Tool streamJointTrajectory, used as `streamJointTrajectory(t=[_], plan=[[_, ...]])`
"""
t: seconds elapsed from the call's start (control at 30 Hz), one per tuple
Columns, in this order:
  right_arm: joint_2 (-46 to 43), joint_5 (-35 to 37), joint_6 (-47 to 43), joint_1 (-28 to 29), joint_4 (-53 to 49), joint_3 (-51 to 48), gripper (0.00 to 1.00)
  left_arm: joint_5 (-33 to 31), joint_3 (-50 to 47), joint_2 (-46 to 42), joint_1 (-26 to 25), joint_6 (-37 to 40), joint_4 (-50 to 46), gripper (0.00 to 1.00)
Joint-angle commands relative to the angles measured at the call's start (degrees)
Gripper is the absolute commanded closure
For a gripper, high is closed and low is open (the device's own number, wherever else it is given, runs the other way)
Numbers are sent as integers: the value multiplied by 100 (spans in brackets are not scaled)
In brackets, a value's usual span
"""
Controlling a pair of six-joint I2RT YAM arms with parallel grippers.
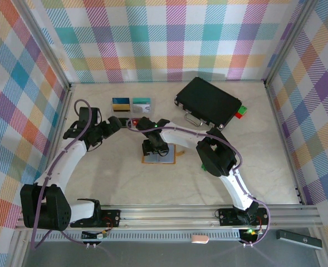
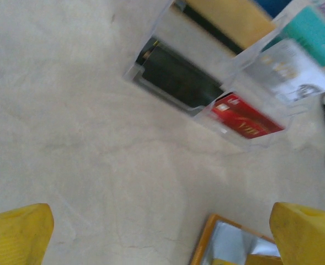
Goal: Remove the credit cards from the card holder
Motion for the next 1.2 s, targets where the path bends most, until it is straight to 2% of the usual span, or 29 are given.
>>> streamJointTrajectory(t=[0.0, 0.1, 0.27, 0.47, 0.67, 0.8, 0.93, 1.17], plan=[[604, 89, -83, 22, -373, -323, 40, 123, -261, 20, 102, -184, 160, 0], [564, 51, -85, 5, -272, -471, 46, 447, -401, 123, 104, -199, 221, 1], [347, -106, -26, -98, 72, -809, 53, 1224, -507, 316, 52, -152, 368, 10], [40, -238, -63, -189, 521, -1155, 60, 1867, -566, 530, -305, -196, 533, 26], [-126, -257, -106, -220, 670, -1235, 67, 2339, -874, 828, -819, -685, 1146, 47], [-198, -326, -120, -224, 790, -1286, 71, 2493, -975, 1154, -1178, -928, 1699, 62], [-285, -330, -121, -218, 891, -1350, 73, 2684, -998, 1494, -1450, -1140, 2160, 72], [-354, -293, -128, -222, 898, -1324, 74, 2559, -940, 2138, -1654, -1327, 2340, 87]])
